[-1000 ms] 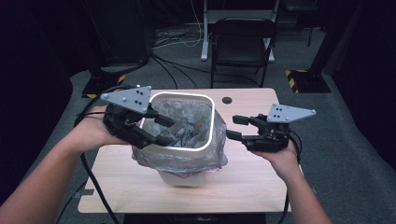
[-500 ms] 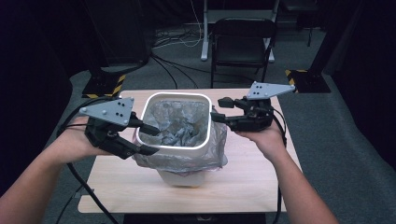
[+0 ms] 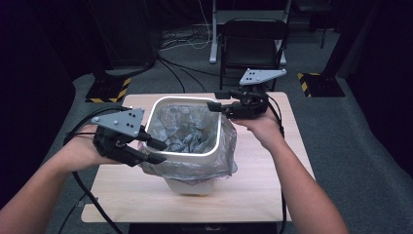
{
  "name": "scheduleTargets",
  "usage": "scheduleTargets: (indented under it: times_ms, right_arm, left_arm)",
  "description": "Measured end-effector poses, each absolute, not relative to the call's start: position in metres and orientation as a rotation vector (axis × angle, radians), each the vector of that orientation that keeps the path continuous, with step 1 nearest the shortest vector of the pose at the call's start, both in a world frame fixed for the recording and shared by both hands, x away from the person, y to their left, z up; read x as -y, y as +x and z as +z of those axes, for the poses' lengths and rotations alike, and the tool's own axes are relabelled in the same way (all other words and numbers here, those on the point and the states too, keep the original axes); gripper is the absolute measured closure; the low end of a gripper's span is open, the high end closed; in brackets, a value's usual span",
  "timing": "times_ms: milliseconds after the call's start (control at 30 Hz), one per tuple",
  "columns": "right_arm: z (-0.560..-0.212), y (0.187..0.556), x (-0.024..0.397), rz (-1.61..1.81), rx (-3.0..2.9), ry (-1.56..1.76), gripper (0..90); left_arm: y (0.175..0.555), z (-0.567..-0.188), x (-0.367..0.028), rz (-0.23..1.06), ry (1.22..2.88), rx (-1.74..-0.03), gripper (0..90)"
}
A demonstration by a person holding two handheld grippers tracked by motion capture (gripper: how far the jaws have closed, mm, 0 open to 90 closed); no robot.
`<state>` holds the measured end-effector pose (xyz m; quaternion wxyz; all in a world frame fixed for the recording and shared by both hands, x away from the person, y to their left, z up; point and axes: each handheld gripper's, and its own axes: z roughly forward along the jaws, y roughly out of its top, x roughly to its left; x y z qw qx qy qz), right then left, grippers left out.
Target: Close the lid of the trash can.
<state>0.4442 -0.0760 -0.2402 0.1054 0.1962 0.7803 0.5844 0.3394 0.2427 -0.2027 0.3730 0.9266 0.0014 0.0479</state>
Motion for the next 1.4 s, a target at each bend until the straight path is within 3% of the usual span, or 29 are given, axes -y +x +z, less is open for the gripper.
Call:
scheduleTargets:
  times_ms: [233,800,1400]
  right_arm:
    - [-0.242,0.463,0.07,1.719,-2.337,0.585,55.0]
    - [-0.249,0.474,0.063,1.72,-2.455,0.512,70.9]
    - [-0.238,0.464,0.067,1.722,-2.386,0.527,74.5]
  left_arm:
    - [0.343,-0.206,-0.243,0.113,2.378,-0.008,73.8]
    - [0.344,-0.207,-0.24,0.112,2.369,0.027,77.7]
    - [0.337,-0.199,-0.235,0.117,2.355,0.076,79.7]
